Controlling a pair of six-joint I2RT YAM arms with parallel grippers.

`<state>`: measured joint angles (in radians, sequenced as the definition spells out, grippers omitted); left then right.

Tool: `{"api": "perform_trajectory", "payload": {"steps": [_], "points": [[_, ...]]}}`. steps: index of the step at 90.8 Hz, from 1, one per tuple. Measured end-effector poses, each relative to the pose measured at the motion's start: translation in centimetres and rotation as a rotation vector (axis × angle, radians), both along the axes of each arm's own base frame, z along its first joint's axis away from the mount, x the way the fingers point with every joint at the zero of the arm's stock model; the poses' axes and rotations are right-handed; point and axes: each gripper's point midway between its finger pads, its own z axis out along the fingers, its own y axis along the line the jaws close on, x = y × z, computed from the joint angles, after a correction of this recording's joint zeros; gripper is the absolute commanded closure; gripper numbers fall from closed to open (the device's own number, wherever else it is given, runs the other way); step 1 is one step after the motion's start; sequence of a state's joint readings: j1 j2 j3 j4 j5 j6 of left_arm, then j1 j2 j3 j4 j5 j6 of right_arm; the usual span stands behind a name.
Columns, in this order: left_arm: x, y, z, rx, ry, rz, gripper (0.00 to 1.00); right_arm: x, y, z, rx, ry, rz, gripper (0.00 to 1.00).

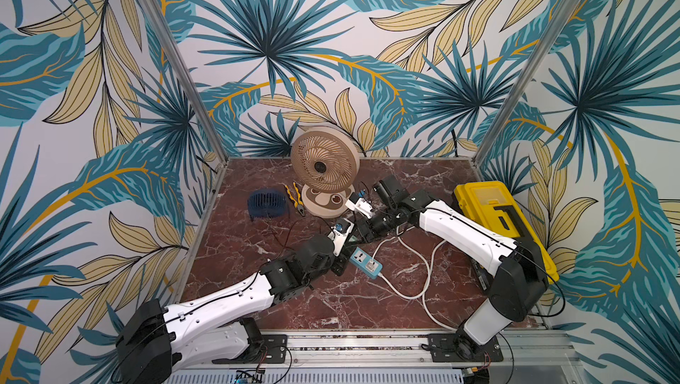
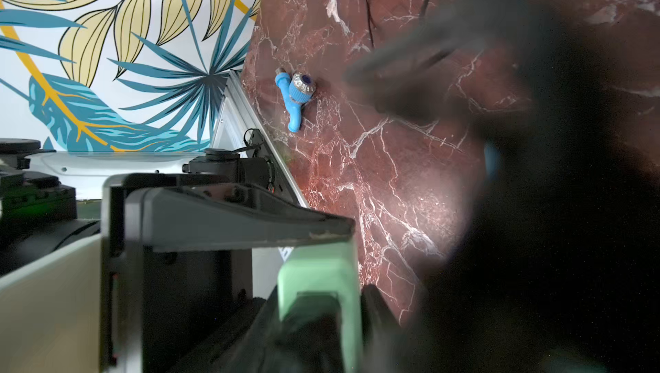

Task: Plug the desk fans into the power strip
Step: Pick up the plug from the center of the board, then insert the plug into the socket.

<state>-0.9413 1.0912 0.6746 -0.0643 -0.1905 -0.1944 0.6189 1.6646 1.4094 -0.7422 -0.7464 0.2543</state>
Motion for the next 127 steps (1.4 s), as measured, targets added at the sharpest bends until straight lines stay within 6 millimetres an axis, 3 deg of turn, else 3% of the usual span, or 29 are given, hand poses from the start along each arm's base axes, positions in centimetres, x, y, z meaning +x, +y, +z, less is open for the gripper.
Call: {"api": "perform_trajectory", "payload": {"steps": [4,9,19,26,39,54,70,108,127], "points": [[0.0,0.0,0.0,-0.001,0.003,0.002,0.99,0.1,0.0,0.0,-0.002,-0.011,0.004,0.90],[0.0,0.0,-0.1,-0.001,0.004,0.003,0.87,0.1,0.0,-0.1,-0.005,-0.018,0.008,1.00],[0.0,0.0,-0.2,-0.004,0.009,0.007,0.52,0.1,0.0,-0.2,-0.012,-0.028,0.009,1.00],[0.1,0.1,-0.3,-0.011,0.012,0.016,0.35,0.2,-0.1,-0.3,-0.023,-0.035,0.004,1.00],[0.1,0.5,0.0,-0.041,0.011,0.040,0.19,0.9,-0.5,-1.0,-0.066,-0.064,-0.022,1.00],[-0.2,1.4,2.2,-0.115,-0.009,0.073,0.01,1.3,-1.4,-2.2,-0.126,-0.088,-0.048,1.00],[-0.4,3.1,4.4,-0.185,-0.024,0.118,0.00,1.7,-2.1,-2.3,-0.157,-0.139,-0.069,1.00],[-0.2,7.3,5.4,-0.303,0.049,0.285,0.00,2.0,-4.0,-0.6,-0.145,-0.326,-0.120,1.00],[0.6,7.1,3.4,-0.311,0.074,0.317,0.00,3.8,-5.5,1.9,-0.184,-0.493,-0.192,1.00]]}}
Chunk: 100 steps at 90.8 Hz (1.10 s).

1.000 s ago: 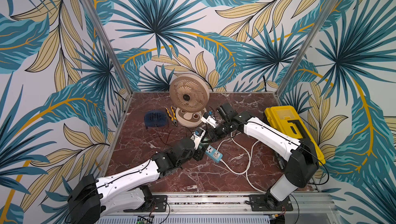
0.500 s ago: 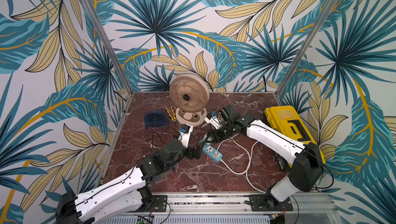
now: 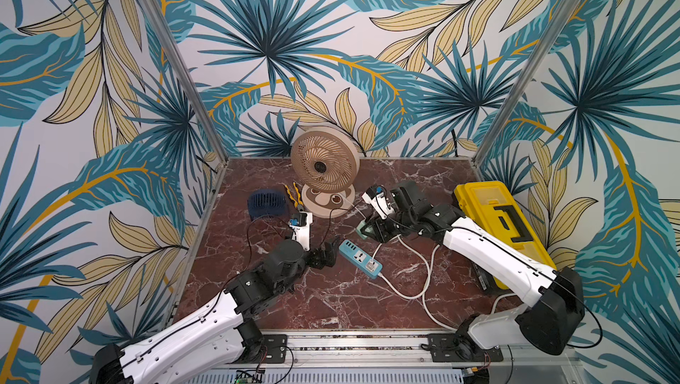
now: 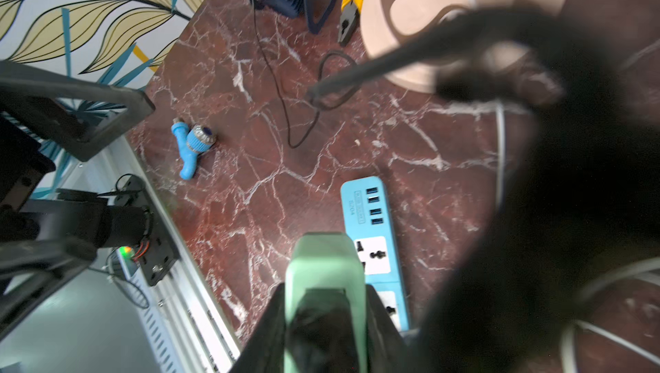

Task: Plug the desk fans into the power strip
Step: Insert the plug into the socket.

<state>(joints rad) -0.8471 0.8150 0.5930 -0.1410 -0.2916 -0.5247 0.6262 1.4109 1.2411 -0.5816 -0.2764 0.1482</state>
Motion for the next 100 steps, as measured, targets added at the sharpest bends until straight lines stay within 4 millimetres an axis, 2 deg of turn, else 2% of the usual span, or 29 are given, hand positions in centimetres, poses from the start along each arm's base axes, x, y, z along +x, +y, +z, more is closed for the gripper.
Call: {"api": "perform_trajectory", "payload": {"steps": [16,27,43,58,72,89,100], "points": [[1.8,-0.9,-1.7,0.044,0.011,0.015,0.00,1.4,-1.3,0.7,-0.057,-0.083,-0.066,1.00],[3.0,-0.8,-2.7,0.086,0.007,0.030,0.00,2.4,-2.0,1.4,-0.077,-0.121,-0.102,1.00],[4.9,1.0,-2.6,0.078,-0.028,0.098,0.00,3.6,-2.4,2.9,-0.069,-0.172,-0.134,1.00],[5.9,3.1,-4.4,0.076,-0.009,0.152,0.00,3.7,-2.1,2.8,-0.062,-0.171,-0.116,1.00],[6.3,3.7,-4.8,0.059,-0.003,0.172,0.00,3.2,-1.4,1.6,-0.048,-0.156,-0.062,1.00],[6.5,4.1,-4.7,0.043,-0.011,0.184,0.00,1.5,-1.6,-3.1,-0.088,-0.090,0.000,1.00],[6.5,4.7,-5.1,0.046,-0.006,0.198,0.00,0.8,-1.5,-4.8,-0.088,-0.074,0.033,1.00]]}}
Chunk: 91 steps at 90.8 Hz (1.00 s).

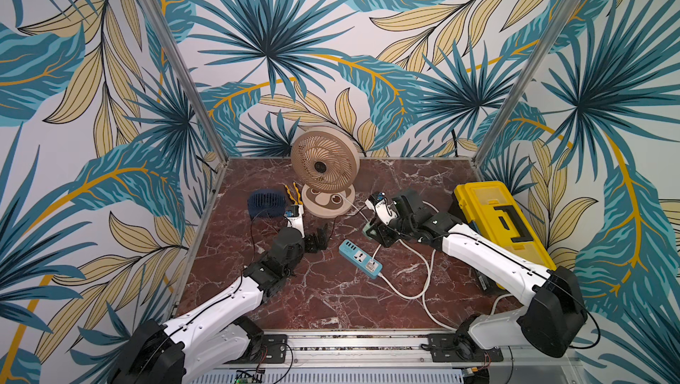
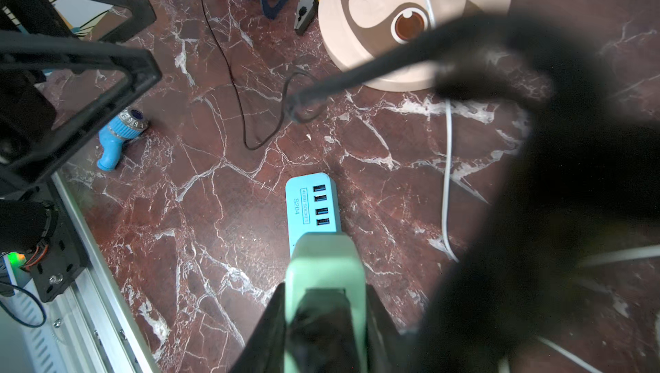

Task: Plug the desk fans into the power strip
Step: Insert the plug into the socket.

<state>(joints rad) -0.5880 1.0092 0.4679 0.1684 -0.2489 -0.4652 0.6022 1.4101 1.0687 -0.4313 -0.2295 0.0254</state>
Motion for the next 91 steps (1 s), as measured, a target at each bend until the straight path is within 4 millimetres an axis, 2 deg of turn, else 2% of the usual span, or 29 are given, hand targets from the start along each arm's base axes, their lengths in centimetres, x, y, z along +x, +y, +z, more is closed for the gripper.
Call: {"api": "perform_trajectory", "payload": {"steps": [24,43,59,91], "points": [[0.0,0.7,1.0,-0.013,-0.031,0.025,0.00,-0.6,1.4,-1.1,0.028,-0.013,0.092,1.00],[0.1,1.5,1.3,-0.007,-0.042,0.058,0.00,-0.9,2.2,-4.1,-0.042,0.017,0.143,1.00],[0.1,2.1,1.0,0.003,-0.038,0.084,0.00,-1.6,3.1,-5.4,-0.085,0.022,0.184,1.00],[0.2,2.4,1.0,0.007,-0.039,0.098,0.00,-1.1,3.9,-7.5,-0.190,0.016,0.194,1.00]]}}
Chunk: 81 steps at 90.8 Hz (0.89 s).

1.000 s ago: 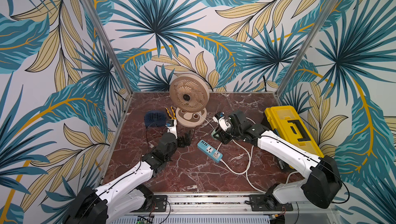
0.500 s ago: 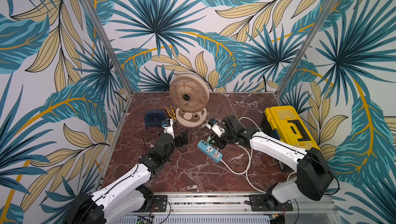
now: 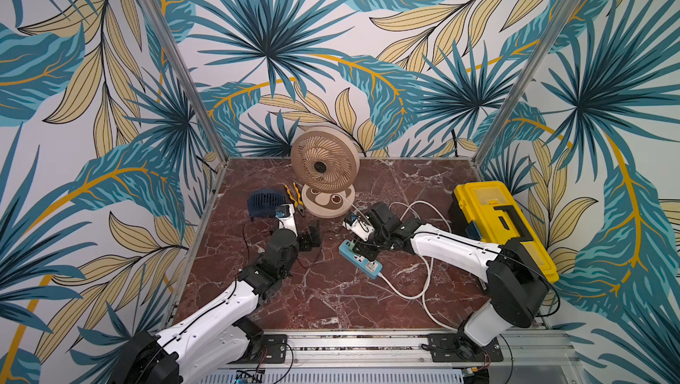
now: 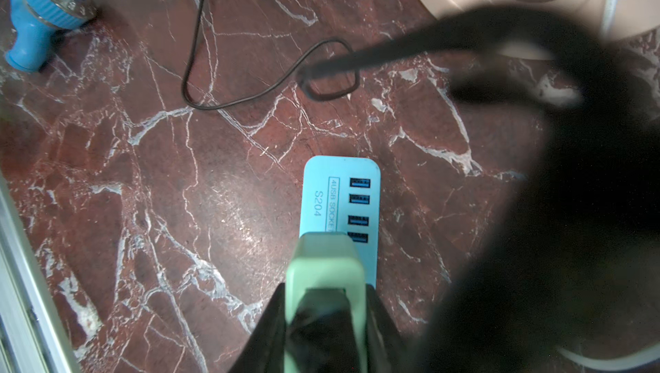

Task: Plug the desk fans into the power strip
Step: Insert the plug into the socket.

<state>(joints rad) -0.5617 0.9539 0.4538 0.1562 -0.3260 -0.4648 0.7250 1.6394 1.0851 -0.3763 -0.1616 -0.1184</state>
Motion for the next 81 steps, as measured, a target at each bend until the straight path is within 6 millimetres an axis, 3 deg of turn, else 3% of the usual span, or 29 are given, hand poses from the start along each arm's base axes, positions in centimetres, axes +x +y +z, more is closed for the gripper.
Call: {"api": "perform_trajectory", "payload": {"steps": [81], "points": [[0.0,0.0,-0.2,0.003,0.006,0.000,0.00,-1.2,-0.3,-1.0,-0.042,0.015,0.003,1.00]]}}
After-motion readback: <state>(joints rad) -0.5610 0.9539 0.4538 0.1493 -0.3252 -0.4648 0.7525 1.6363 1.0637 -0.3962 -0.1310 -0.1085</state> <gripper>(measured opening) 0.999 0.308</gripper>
